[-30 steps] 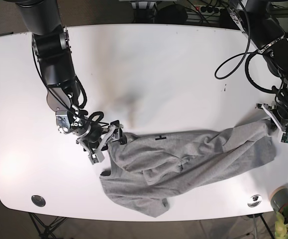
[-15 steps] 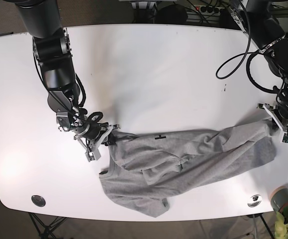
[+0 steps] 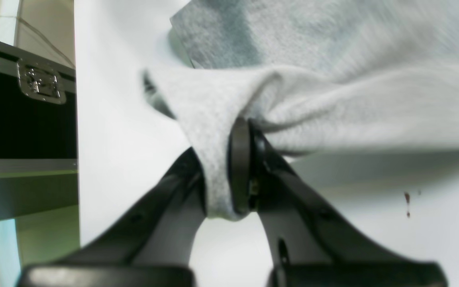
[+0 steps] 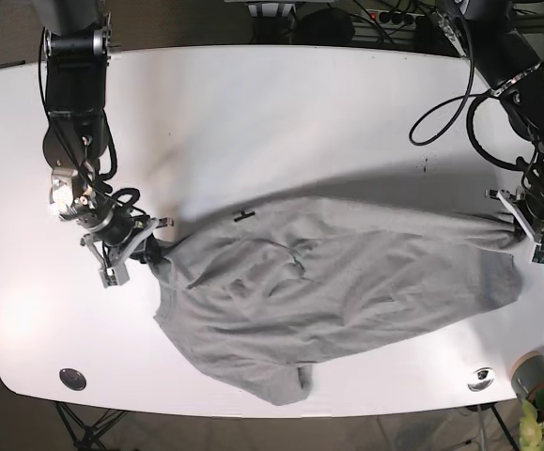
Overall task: Fold the T-shirt properly
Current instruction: 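Pull the shirt flat with both grippers and release it, then move both grippers to the shirt hem corners and grasp them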
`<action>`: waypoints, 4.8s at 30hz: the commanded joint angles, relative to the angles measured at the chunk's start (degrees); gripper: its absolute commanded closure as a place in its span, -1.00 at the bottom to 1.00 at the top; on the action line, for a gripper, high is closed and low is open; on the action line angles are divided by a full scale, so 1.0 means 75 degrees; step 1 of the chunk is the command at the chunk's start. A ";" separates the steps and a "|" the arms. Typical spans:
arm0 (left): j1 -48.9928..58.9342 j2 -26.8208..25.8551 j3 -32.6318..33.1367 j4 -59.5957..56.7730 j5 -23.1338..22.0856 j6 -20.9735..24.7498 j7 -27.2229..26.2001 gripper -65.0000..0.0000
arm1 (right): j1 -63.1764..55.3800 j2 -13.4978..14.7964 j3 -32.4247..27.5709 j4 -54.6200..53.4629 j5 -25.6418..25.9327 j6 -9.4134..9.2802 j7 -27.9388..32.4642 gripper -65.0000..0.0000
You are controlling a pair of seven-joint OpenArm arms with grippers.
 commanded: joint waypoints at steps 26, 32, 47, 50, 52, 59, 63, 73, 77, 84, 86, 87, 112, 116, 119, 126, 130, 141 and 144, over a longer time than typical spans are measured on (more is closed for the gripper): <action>0.2294 -0.0363 -0.0035 -0.0623 -0.0027 0.0019 -0.1009 1.00 | -0.3857 0.0041 0.2068 0.3317 0.0114 0.0425 -0.0646 0.93; 0.2540 -0.0457 -0.0035 -0.1022 -0.0027 0.0019 -0.1467 1.00 | -0.4161 0.0005 0.2068 0.3563 0.0137 0.0413 -0.0646 0.93; 0.2692 -0.0902 -0.0035 -0.1315 -0.0016 0.0019 -0.1619 0.39 | -0.4607 0.0017 0.2689 0.3610 0.0161 0.0413 -0.0635 0.93; 0.2692 -0.1055 -0.0035 -0.1315 -0.0039 0.0019 -0.1619 0.02 | -0.4642 0.0029 0.2713 0.3669 0.0161 0.0425 -0.0635 0.93; 0.2692 -0.1067 -0.0035 -0.1315 -0.0145 0.0019 -0.1619 -0.15 | -0.4642 0.0005 0.2713 0.3716 0.0137 0.0425 -0.0635 0.93; 0.2774 -0.1430 -0.0727 -0.1198 -0.1422 0.0019 -0.1021 -0.24 | -0.4841 -0.0018 0.2701 0.4196 0.0161 0.0413 -0.0646 0.91; 0.2798 -0.1606 -0.1114 -0.1045 -0.2395 0.0019 -0.0377 -0.24 | -0.5005 -0.0030 0.2725 0.4443 0.0172 0.0402 -0.0658 0.64; 0.3278 -0.1688 -0.1243 -0.0377 -0.3321 0.0019 0.0128 -0.24 | -0.5533 -0.0405 0.3158 0.4782 0.0172 0.0425 -0.0646 -0.01; 0.3489 -0.1653 -0.1231 -0.0037 -0.3333 0.0019 0.0139 -0.24 | -0.5674 -0.0417 0.3205 0.4841 0.0172 0.0530 -0.0635 0.00; 0.2985 -0.1125 -0.1090 -0.0049 -0.3016 0.0019 0.0139 -0.24 | -0.5369 -0.0780 0.3100 0.5275 0.0149 0.0730 -0.0658 -0.02; 0.2716 -0.0985 -0.0821 -0.0037 -0.2630 0.0019 0.0128 -0.24 | -0.5134 -0.0768 0.2853 0.5204 0.0102 0.0683 -0.0658 -0.02; 0.2610 -0.0926 -0.0704 -0.0049 -0.2442 0.0019 0.0128 -0.24 | -0.5041 -0.0757 0.2771 0.5122 0.0102 0.0671 -0.0658 -0.02; 0.0828 0.0715 0.0433 -0.0049 0.0606 0.0019 -0.1912 -0.24 | 0.0691 -0.0487 0.2220 -0.0023 -0.2008 0.0718 -0.0506 -0.02; 0.0840 0.0715 0.0410 -0.0049 0.0606 0.0019 -0.1912 -0.24 | 0.1500 -0.0475 0.2197 -0.1336 -0.2500 0.0730 0.0151 -0.02; 0.0852 0.0703 0.0375 -0.0061 0.0606 0.0019 -0.1912 -0.24 | 0.2110 -0.0475 0.2197 -0.2309 -0.3004 0.1011 0.0631 -0.02; 0.0946 0.0715 -0.0024 -0.0096 0.0582 0.0019 -0.1924 -0.24 | 0.3082 -0.0487 0.2209 -0.4478 -0.3684 0.1175 0.1838 -0.02; 0.0946 0.0692 -0.0141 -0.0178 0.0594 0.0019 -0.1912 -0.24 | 0.3293 -0.0546 0.2209 -0.5204 -0.3860 0.1152 0.2366 -0.02; 0.0946 0.0539 -0.0188 -0.0342 0.0617 0.0019 -0.1900 -0.25 | 0.3188 -0.0850 0.2209 -0.5872 -0.3965 0.1046 0.2823 -0.02; 0.0887 0.0481 -0.0188 -0.0389 0.0617 0.0019 -0.1900 -0.25 | 0.3153 -0.1026 0.2103 -0.5872 -0.3965 0.1046 0.2823 -0.01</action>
